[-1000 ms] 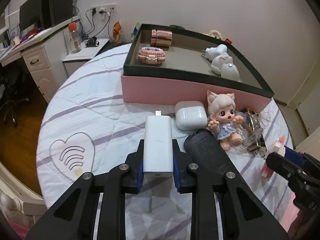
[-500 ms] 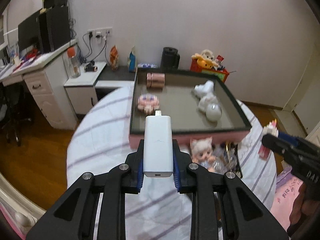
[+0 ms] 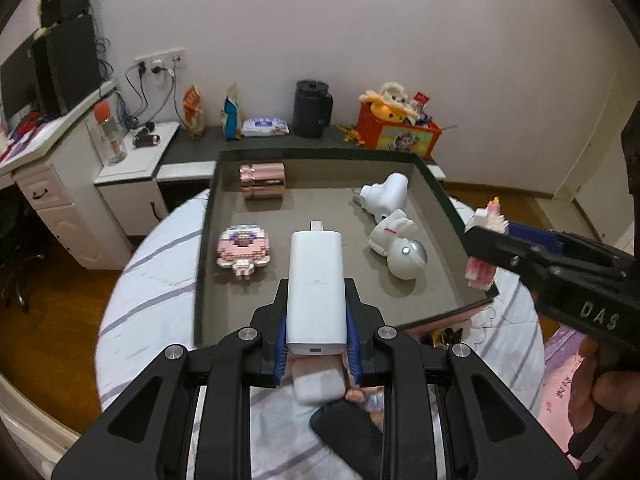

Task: Organize rigid objects
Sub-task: 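Carry the power bank and Hello Kitty figure over the tray with both tools, then lower both held items into the tray and open both tools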

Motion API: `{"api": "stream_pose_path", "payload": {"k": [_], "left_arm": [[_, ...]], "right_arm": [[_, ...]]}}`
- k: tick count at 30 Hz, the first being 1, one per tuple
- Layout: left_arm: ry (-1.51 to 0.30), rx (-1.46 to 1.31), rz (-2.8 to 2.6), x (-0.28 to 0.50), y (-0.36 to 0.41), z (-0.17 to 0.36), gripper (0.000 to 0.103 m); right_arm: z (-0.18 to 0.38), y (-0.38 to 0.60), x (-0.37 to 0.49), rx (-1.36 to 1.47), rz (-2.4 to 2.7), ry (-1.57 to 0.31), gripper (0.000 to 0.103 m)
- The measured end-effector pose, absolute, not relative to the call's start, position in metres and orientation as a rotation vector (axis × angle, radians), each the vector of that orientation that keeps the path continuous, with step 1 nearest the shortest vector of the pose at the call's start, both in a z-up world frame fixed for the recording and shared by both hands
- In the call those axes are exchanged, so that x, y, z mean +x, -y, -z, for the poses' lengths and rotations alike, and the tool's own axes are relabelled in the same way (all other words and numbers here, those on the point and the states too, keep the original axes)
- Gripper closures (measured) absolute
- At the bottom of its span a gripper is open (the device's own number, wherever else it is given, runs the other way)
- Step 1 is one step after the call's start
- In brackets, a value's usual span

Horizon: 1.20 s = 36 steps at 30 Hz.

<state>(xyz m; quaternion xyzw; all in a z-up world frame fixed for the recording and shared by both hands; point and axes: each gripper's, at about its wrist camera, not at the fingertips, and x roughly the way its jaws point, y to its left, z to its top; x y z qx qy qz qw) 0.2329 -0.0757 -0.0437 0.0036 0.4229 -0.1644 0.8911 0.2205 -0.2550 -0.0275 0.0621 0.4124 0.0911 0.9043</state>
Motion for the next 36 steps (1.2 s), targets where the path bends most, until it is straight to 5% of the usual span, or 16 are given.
{"api": "stream_pose_path", "payload": {"k": [20, 22, 23, 24, 30, 36], "left_arm": [[-1.009, 0.06, 0.321, 0.277, 0.11, 0.098, 0.079], [-1.012, 0.072, 0.312, 0.278, 0.111, 0.099, 0.066], [-1.014, 0.075, 0.305, 0.277, 0.111, 0.099, 0.047], [-1.004, 0.084, 0.29, 0.276, 0.11, 0.097, 0.039], [-0.962, 0.105, 0.218, 0.268, 0.099, 0.081, 0.016], [-0.888, 0.082, 0.186, 0.246, 0.077, 0.051, 0.002]], "right_arm": [[0.089, 0.27, 0.255, 0.125, -0.137, -1.015, 0.056], [0.093, 0.268, 0.257, 0.108, -0.132, -1.032, 0.056], [0.095, 0.268, 0.258, 0.105, -0.128, -1.033, 0.054], [0.095, 0.269, 0.258, 0.109, -0.125, -1.032, 0.044], [0.088, 0.272, 0.252, 0.119, -0.108, -1.004, 0.02], [0.07, 0.272, 0.239, 0.13, -0.089, -0.963, 0.02]]}}
